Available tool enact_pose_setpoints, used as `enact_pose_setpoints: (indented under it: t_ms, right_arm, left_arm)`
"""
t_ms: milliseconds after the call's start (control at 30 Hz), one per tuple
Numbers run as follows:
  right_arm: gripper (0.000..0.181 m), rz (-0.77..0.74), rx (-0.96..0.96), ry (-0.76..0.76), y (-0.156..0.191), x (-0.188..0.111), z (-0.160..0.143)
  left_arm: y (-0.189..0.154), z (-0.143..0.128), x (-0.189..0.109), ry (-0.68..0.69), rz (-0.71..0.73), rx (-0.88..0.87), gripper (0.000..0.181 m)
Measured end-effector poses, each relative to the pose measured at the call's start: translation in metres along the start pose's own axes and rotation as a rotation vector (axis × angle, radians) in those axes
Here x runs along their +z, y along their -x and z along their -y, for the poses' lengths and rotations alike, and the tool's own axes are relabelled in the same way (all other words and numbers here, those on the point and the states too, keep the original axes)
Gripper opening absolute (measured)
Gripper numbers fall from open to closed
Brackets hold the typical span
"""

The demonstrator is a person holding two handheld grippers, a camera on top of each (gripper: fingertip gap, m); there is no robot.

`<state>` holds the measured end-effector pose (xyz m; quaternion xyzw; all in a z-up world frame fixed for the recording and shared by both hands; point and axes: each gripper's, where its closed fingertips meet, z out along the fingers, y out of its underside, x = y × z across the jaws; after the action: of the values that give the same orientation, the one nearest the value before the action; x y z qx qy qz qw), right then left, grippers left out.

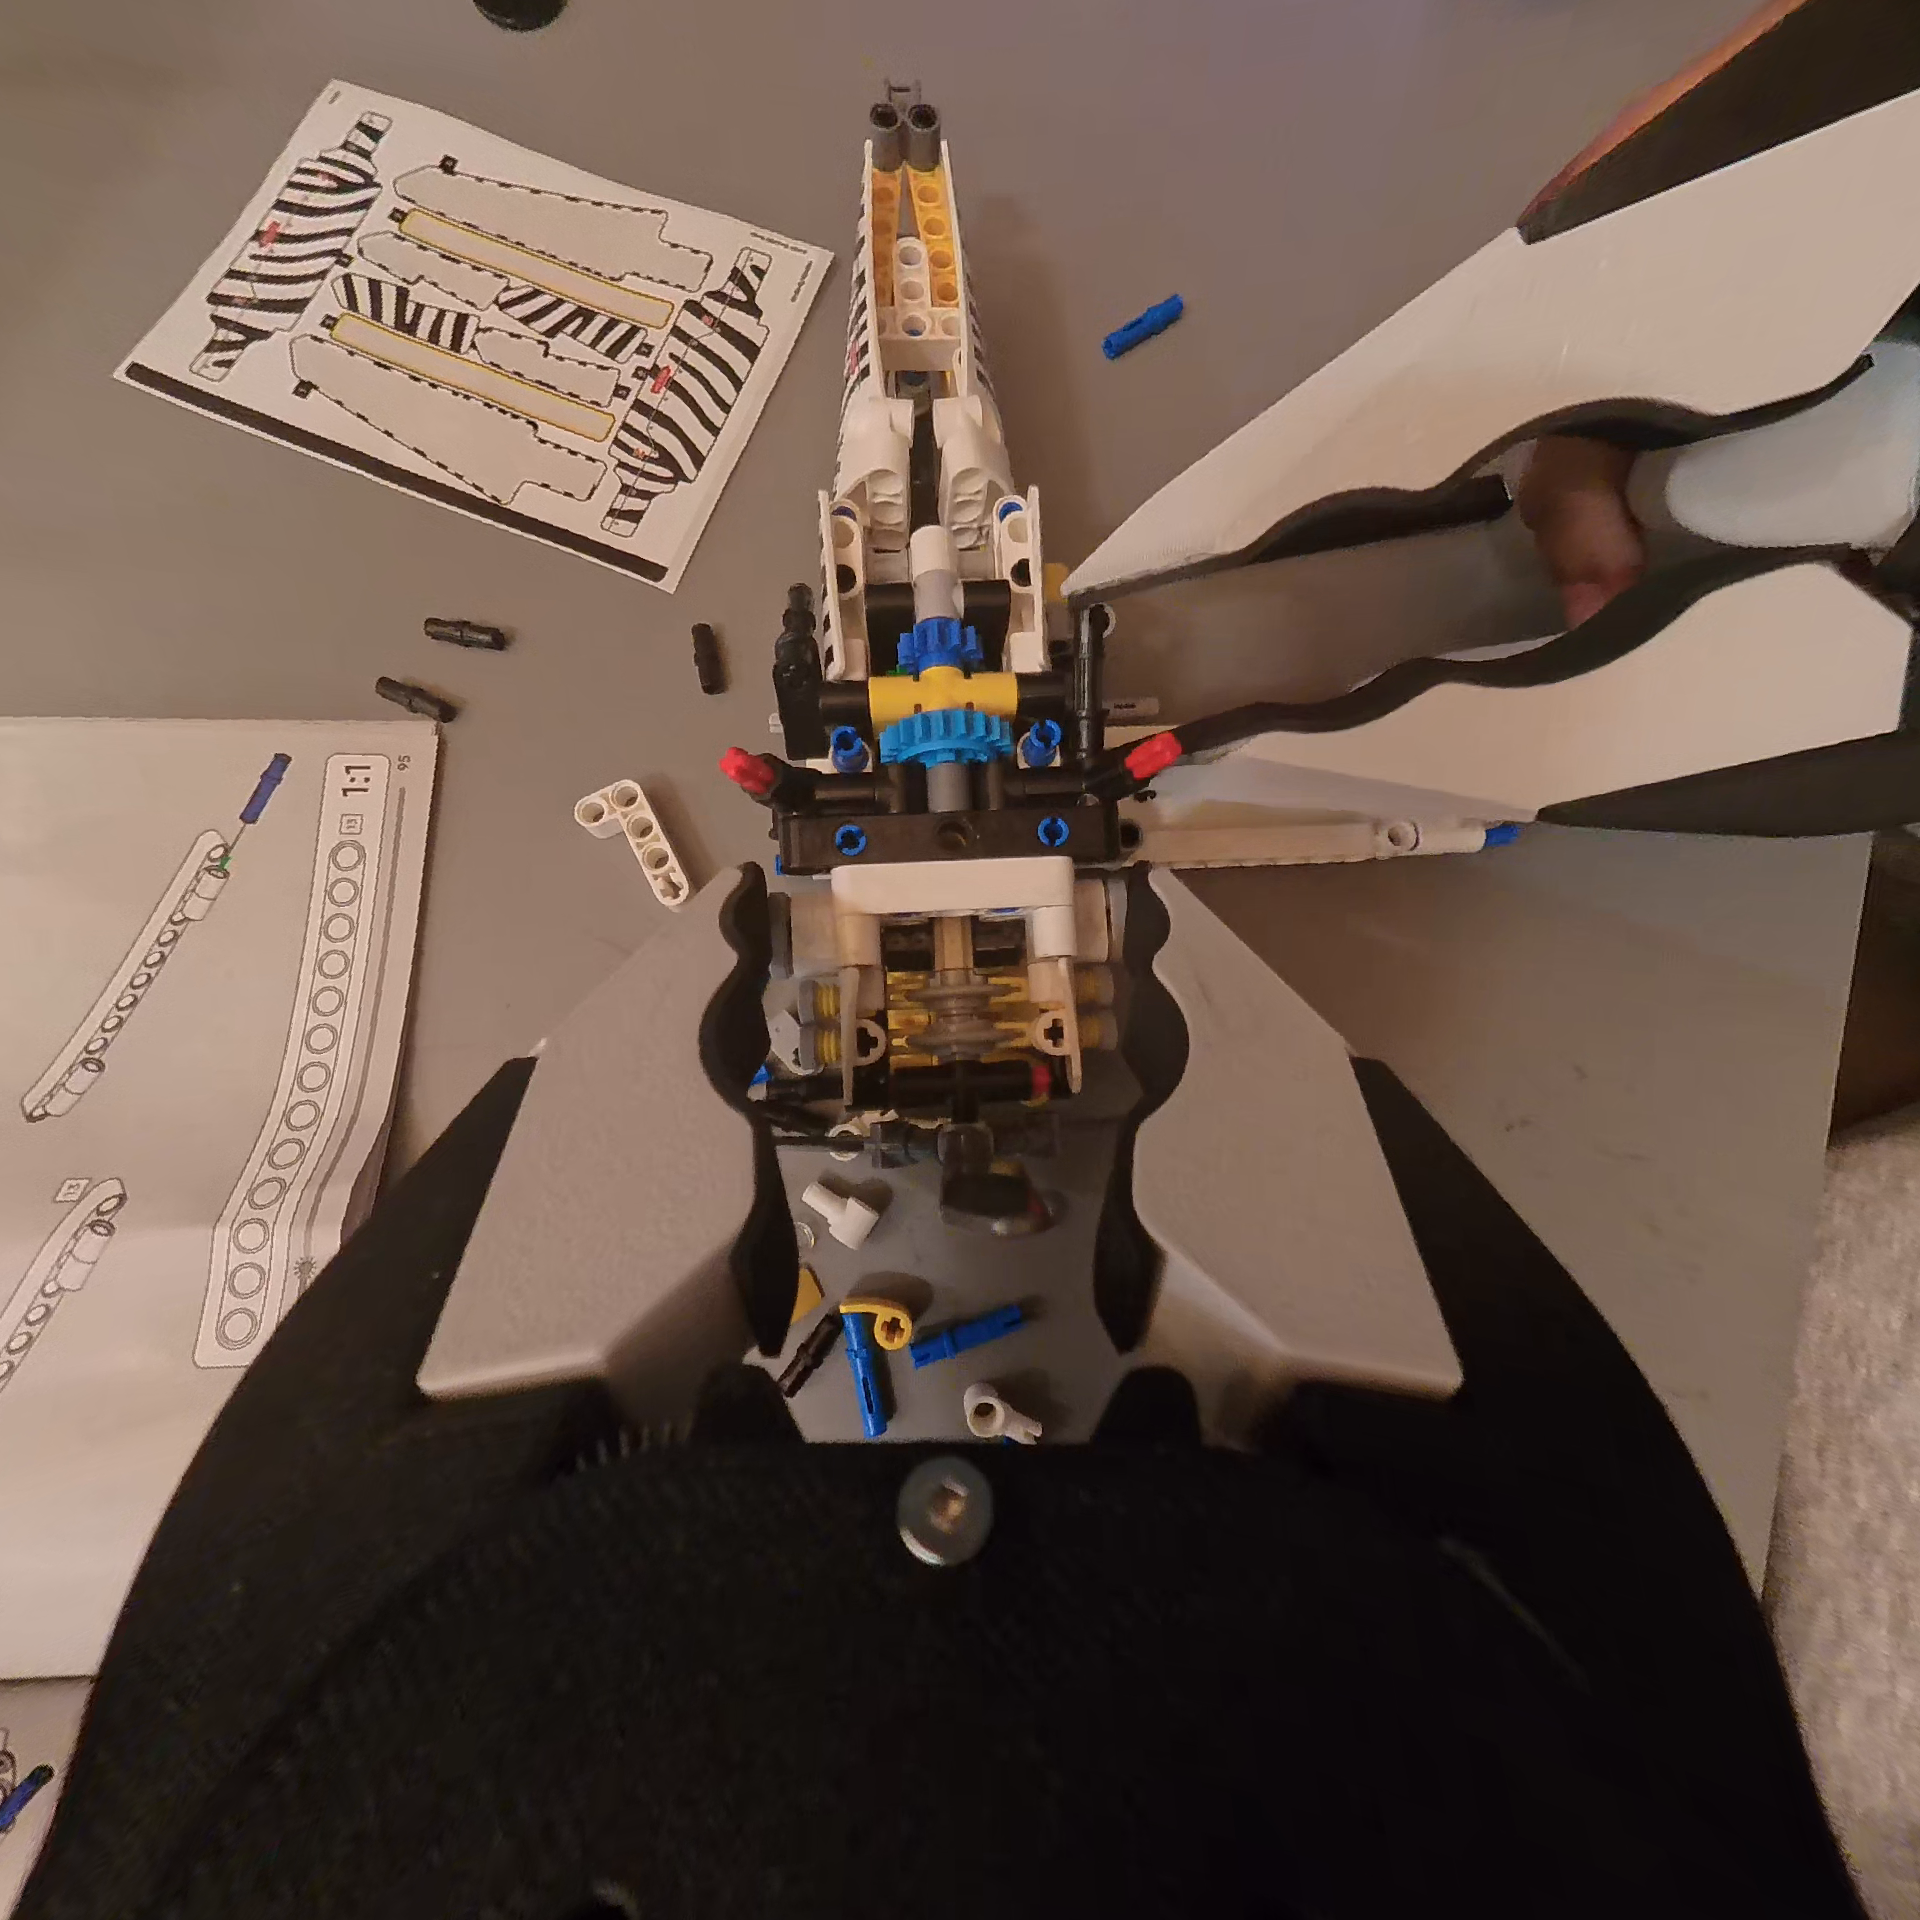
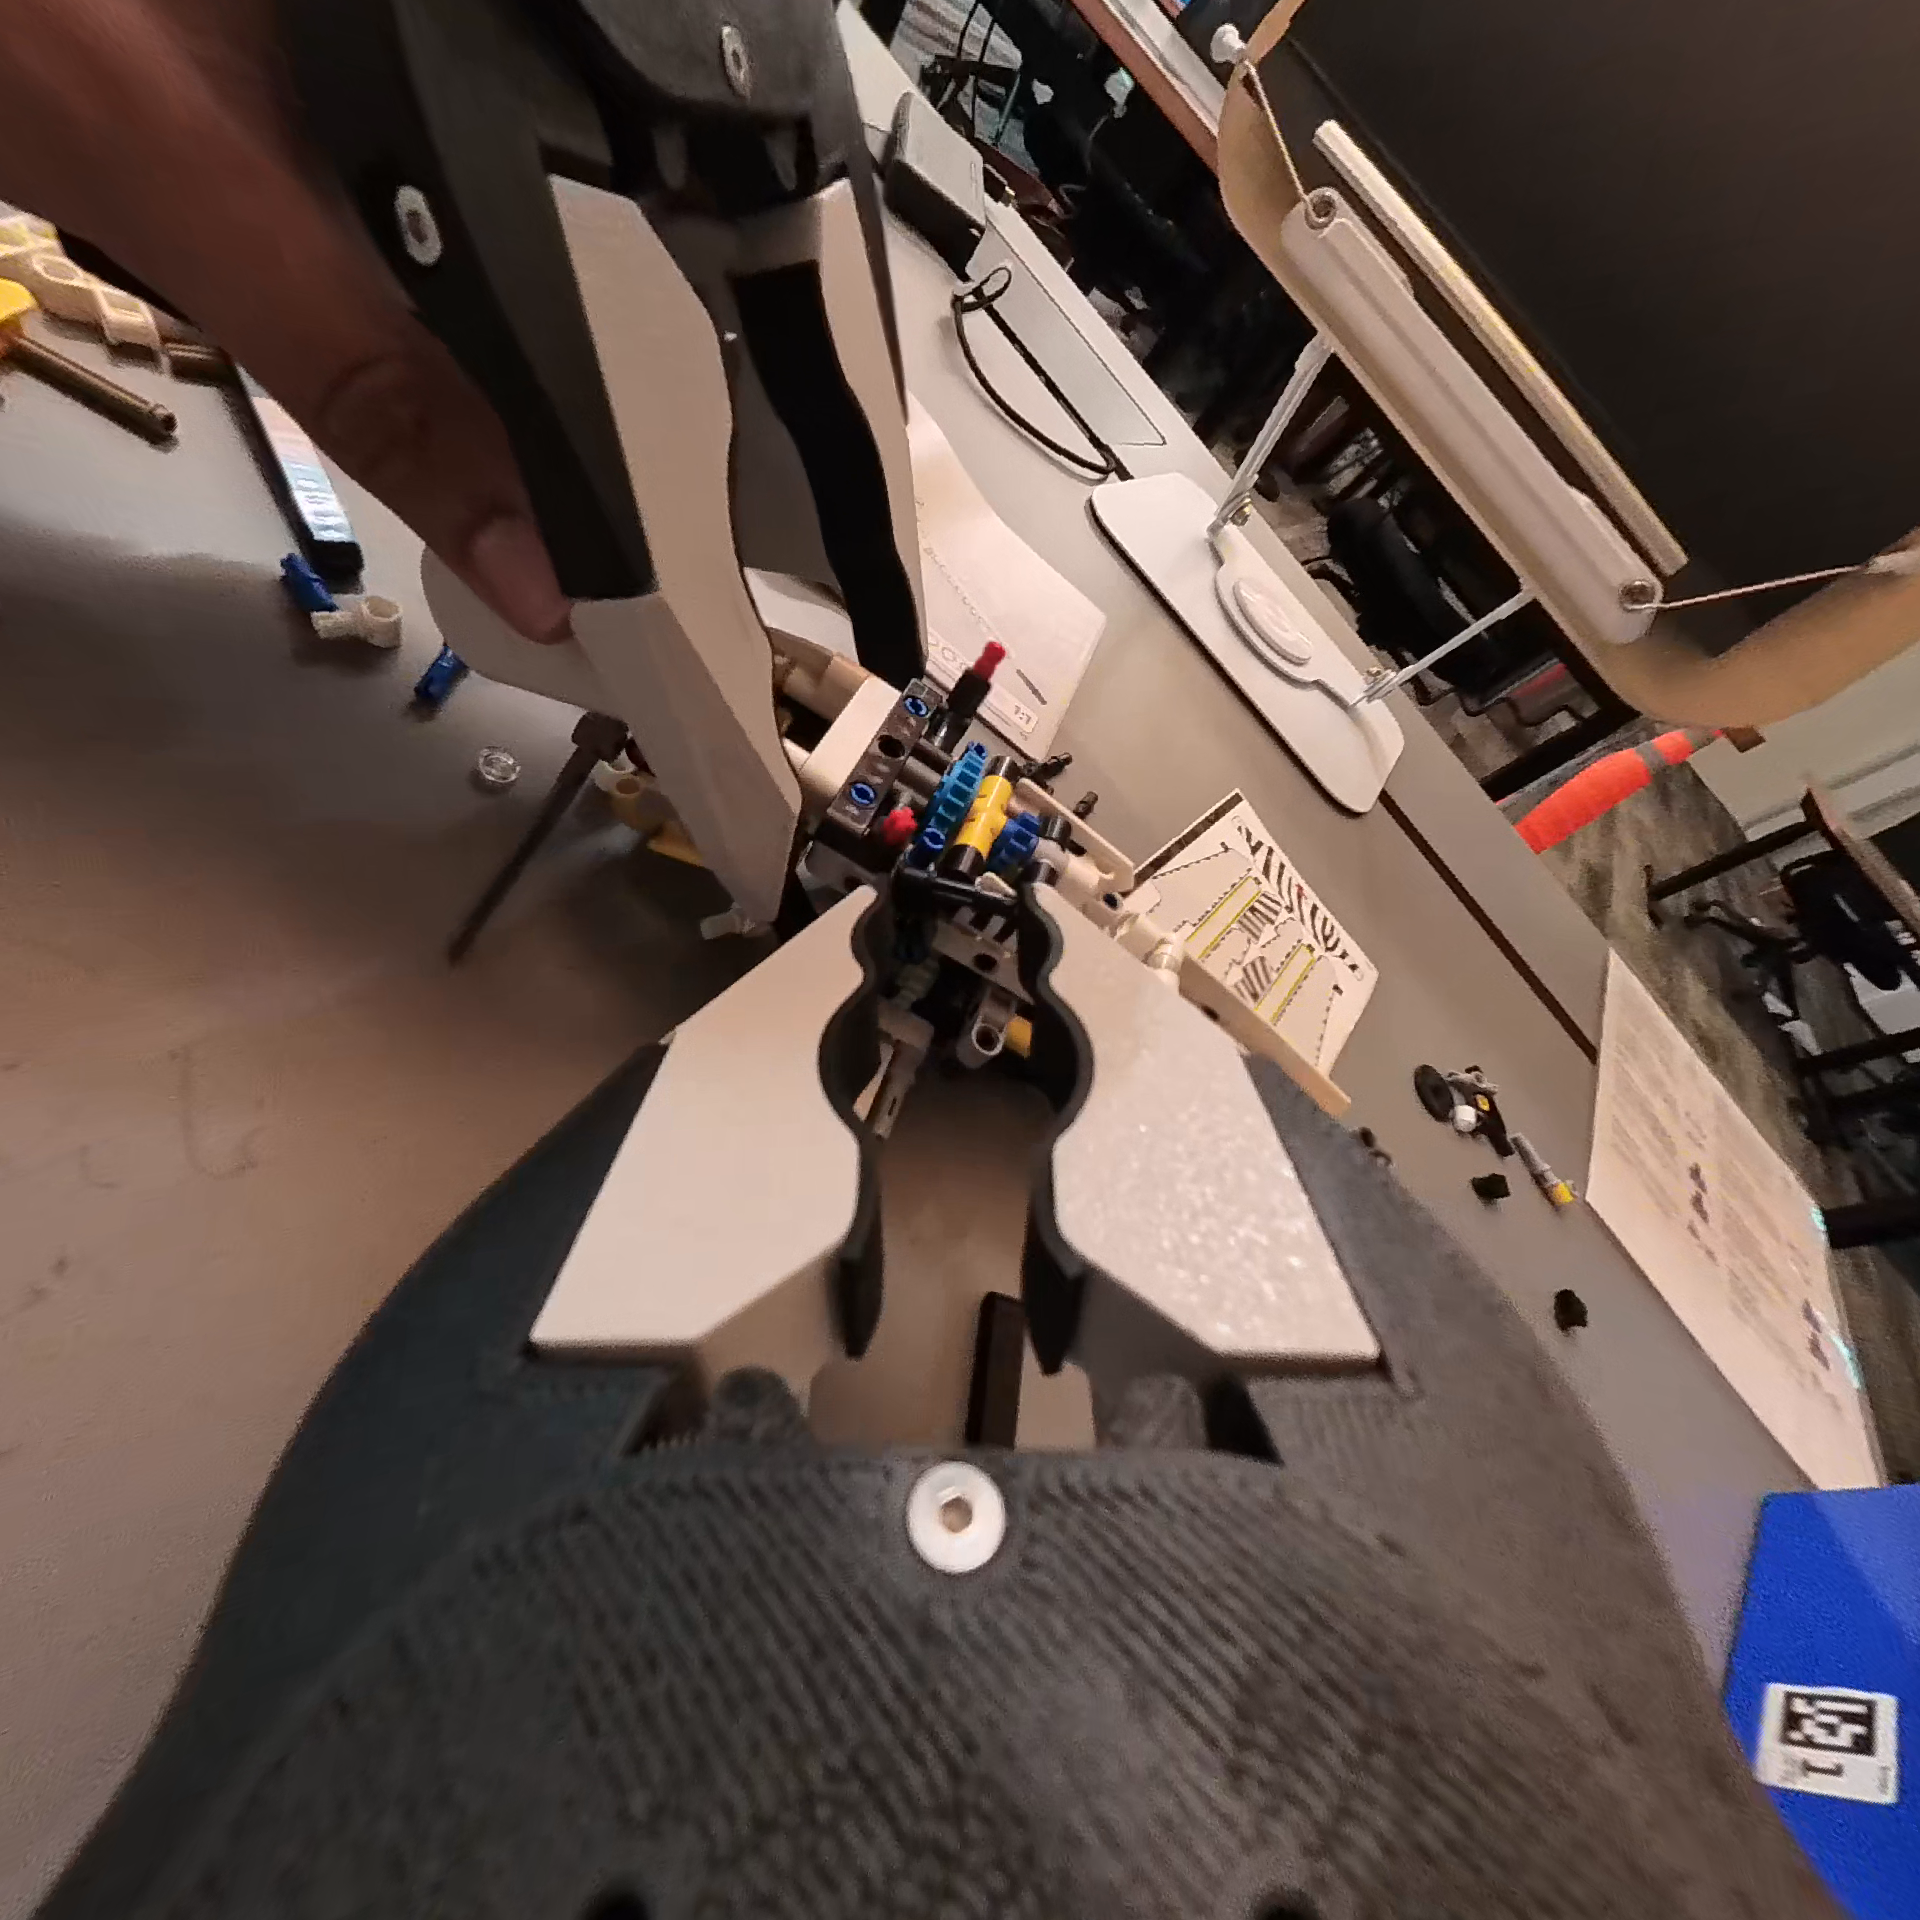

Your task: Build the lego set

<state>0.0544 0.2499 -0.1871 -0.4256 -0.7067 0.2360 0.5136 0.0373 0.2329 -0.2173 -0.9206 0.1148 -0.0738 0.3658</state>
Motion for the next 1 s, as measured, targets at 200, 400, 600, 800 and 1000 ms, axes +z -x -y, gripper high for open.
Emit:
enact_pose_setpoints:
  t_ms: [200, 400, 600, 800, 1000]
  right_arm:
    - [0.022, 0.023, 0.116, -0.005, -0.0019, -0.0004, -0.0016]
    - [0.022, 0.066, 0.300, -0.020, -0.0033, -0.0017, -0.0046]
    - [0.022, 0.113, 0.437, -0.036, -0.0043, -0.0023, -0.0071]
    - [0.022, 0.111, 0.441, -0.027, -0.0041, -0.0020, -0.0071]
    - [0.021, 0.113, 0.444, -0.028, -0.0041, -0.0019, -0.0071]
  left_arm:
    - [0.0001, -0.0001, 0.0003, -0.001, 0.000, 0.001, 0.069]
    - [-0.0004, 0.0002, 0.0007, -0.001, 0.000, 0.006, 0.069]
    - [-0.0005, 0.0004, 0.0013, -0.001, -0.002, 0.005, 0.069]
    - [-0.0002, 0.0004, 0.0016, -0.003, -0.002, 0.002, 0.069]
    - [-0.0001, 0.0005, 0.0019, -0.004, -0.001, 0.001, 0.069]
